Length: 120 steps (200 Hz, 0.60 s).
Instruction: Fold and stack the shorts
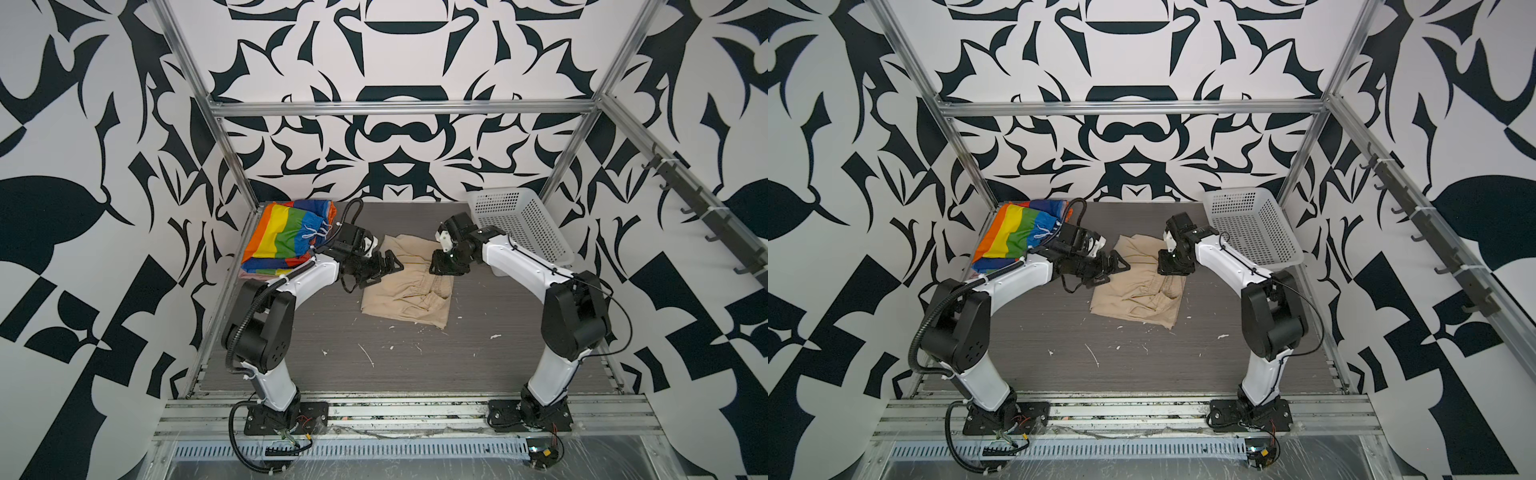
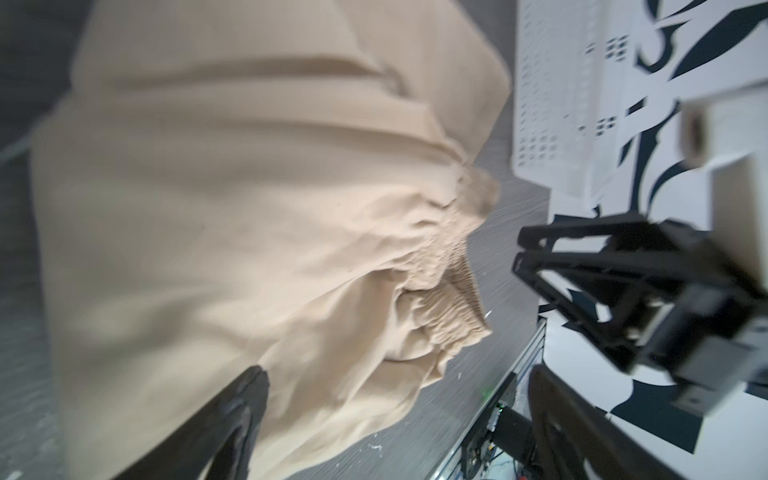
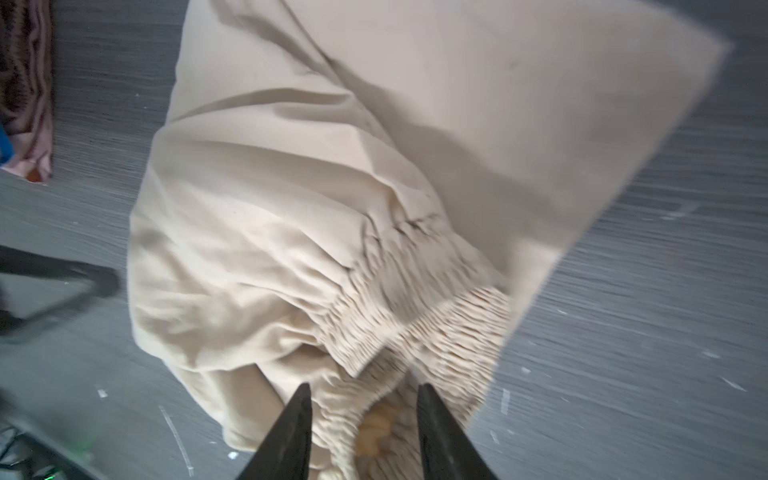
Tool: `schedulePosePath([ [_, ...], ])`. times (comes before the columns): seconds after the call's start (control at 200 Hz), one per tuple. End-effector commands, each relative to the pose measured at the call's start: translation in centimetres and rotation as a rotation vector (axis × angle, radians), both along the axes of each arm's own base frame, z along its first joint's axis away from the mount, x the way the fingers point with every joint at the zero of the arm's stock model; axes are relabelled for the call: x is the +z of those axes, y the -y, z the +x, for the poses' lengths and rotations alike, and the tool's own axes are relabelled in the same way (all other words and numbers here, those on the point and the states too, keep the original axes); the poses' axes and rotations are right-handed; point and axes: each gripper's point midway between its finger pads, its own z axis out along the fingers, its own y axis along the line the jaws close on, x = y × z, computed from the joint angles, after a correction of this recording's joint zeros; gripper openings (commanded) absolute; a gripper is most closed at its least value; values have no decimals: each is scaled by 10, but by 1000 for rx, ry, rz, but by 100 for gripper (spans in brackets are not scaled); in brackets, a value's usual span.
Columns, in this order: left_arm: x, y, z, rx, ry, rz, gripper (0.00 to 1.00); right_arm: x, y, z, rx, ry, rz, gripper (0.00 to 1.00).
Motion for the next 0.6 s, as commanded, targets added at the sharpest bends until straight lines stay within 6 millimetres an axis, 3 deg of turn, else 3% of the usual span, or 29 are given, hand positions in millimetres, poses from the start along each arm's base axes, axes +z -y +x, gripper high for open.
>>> schedulePosePath([
  [0.0,-29,2,-15,-27,-61,48,99,-10,-22,12,7,-31,81,45],
  [0.155,-59,-4,-28,-29,-123,92,99,-47,-7,17,-4,-78,-9,45],
  [0.29,-63,-8,-30,-46,-115,124,99,-60,9,18,-14,-94,-43,46],
  [0.365,-51,-10,-25,-63,-69,154,99,-49,12,18,-10,-85,-39,47],
  [0.46,-19,-20,-12,-85,88,259,99,-18,10,18,-3,-30,-9,49],
  [0.595,23,-44,8,-89,333,453,99,21,15,12,3,42,3,69],
])
